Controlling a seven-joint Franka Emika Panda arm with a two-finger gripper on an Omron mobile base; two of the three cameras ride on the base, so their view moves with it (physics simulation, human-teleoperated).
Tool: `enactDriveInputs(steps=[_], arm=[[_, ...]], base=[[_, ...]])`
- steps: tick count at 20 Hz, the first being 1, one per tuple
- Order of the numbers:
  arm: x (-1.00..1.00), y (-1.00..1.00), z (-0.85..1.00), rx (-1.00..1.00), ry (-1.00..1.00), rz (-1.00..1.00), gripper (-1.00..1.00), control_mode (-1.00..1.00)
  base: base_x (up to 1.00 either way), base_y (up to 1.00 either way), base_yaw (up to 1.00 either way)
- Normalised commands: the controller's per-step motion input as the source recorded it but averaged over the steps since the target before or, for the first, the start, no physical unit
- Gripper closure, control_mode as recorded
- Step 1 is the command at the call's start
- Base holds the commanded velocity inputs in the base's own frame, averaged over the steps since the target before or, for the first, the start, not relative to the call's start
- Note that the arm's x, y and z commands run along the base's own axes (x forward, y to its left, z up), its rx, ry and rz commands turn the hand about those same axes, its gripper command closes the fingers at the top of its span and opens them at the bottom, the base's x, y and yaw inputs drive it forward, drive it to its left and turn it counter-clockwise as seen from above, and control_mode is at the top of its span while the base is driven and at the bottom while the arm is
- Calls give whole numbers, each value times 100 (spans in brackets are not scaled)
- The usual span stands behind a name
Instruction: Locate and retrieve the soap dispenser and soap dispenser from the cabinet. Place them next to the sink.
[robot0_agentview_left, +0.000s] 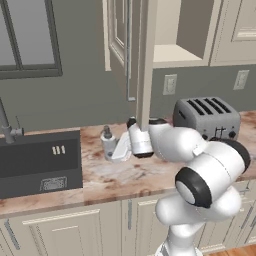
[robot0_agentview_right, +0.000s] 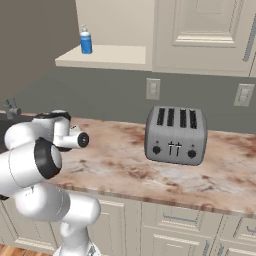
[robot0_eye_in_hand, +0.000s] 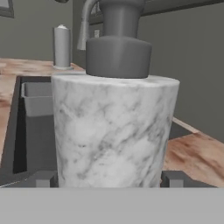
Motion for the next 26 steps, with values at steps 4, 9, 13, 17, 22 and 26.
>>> enactDriveInputs(steps=[4, 9, 13, 17, 22, 26], arm=[[25, 11, -17, 0, -4, 0, 100, -100], [21, 10, -7, -1, -7, 0, 100, -100], [33, 6, -8, 0, -3, 0, 100, -100], [30, 5, -8, 0, -4, 0, 100, -100], [33, 2, -9, 0, -2, 0, 100, -100], [31, 4, -9, 0, -2, 0, 100, -100]], base=[[0, 0, 0], [0, 0, 0], [0, 0, 0], [0, 0, 0], [0, 0, 0], [0, 0, 0]])
